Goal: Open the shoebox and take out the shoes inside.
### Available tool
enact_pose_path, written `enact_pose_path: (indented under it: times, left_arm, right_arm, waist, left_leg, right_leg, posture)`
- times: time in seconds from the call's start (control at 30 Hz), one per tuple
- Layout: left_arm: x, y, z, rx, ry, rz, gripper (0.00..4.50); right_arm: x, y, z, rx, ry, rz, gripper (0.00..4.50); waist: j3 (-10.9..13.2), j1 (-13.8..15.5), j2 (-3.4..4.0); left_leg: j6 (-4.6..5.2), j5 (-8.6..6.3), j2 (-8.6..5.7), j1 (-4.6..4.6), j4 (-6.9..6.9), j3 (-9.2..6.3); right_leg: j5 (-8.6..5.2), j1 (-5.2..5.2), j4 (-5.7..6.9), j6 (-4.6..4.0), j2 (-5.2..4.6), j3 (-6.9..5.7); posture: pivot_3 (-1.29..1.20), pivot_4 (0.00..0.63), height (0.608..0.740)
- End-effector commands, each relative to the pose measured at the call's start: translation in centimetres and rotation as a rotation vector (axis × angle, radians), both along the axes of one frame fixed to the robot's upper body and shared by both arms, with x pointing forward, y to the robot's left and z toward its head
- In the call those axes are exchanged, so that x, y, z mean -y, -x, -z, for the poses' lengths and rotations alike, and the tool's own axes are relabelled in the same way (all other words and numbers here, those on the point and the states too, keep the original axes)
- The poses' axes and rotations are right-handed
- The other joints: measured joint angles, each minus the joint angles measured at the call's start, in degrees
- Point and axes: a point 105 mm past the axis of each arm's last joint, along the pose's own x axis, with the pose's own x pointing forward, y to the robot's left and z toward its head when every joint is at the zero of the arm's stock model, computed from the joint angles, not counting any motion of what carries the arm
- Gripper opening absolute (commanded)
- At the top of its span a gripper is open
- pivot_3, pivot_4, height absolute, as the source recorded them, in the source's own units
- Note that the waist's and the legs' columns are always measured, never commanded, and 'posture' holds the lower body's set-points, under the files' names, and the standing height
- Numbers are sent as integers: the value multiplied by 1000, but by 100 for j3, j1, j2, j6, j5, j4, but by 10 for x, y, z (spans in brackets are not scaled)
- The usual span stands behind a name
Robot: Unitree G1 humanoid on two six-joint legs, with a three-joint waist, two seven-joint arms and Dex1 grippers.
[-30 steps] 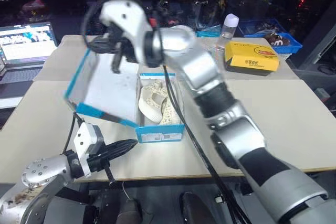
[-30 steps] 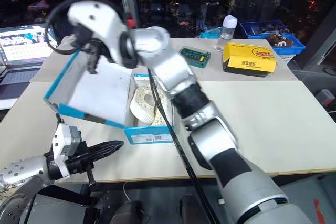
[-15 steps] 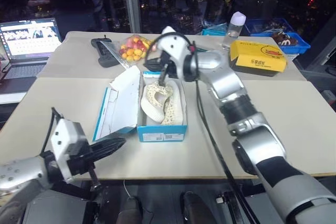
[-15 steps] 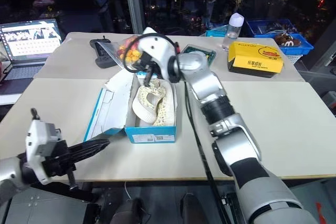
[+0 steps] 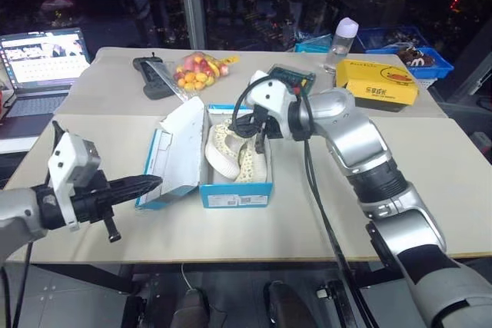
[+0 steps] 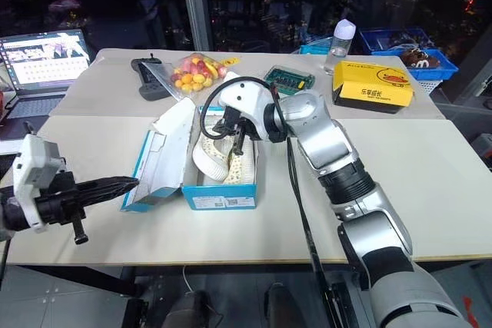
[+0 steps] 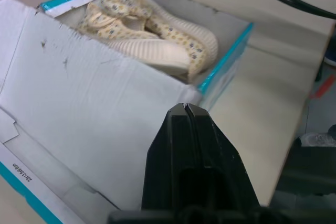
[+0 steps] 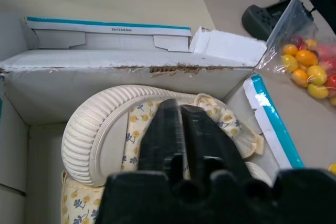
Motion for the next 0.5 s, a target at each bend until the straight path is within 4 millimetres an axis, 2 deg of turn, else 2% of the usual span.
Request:
enact_pose_path:
  times: [0.03,0.1,0.13,0.27,0.5]
  left_arm:
    - [6,-3,-5,38,-12,30,0]
    - [8,-3,-4,36,-10,37,0]
    - [9,-3,-3,35,-7,38,0]
    - [12,0,-1,34,-2,43,0]
    - [13,2,0,33,3,40,0]
  right_arm:
    - [-3,-6,-13,73,10,12,2151]
    - [-3,-9,-13,85,28,10,2768]
    - [-3,-12,-13,103,42,14,3293]
    - [1,-25,-1,144,136,21,4463]
    - [-4,-44,26,123,212,24,4463]
  waist:
    - [0,1,0]
    - [0,-1,0]
    - [0,-1,0]
    - [0,-1,0]
    - [0,-14,-1]
  left_leg:
    - [0,0,0,-1,0,0]
    - [-1,1,0,-1,0,1]
    - [-2,1,0,-1,0,0]
    - [-1,1,0,0,0,0]
    - [-1,1,0,0,0,0]
  right_leg:
    - [0,0,0,0,0,0]
    - [0,1,0,0,-1,0]
    - [1,1,0,0,-1,0]
    - [1,0,1,0,0,0]
    - [1,1,1,0,0,0]
  posture:
    - [0,150,672]
    - [0,150,672]
    - [0,150,672]
    - [0,150,672]
    - [0,150,672]
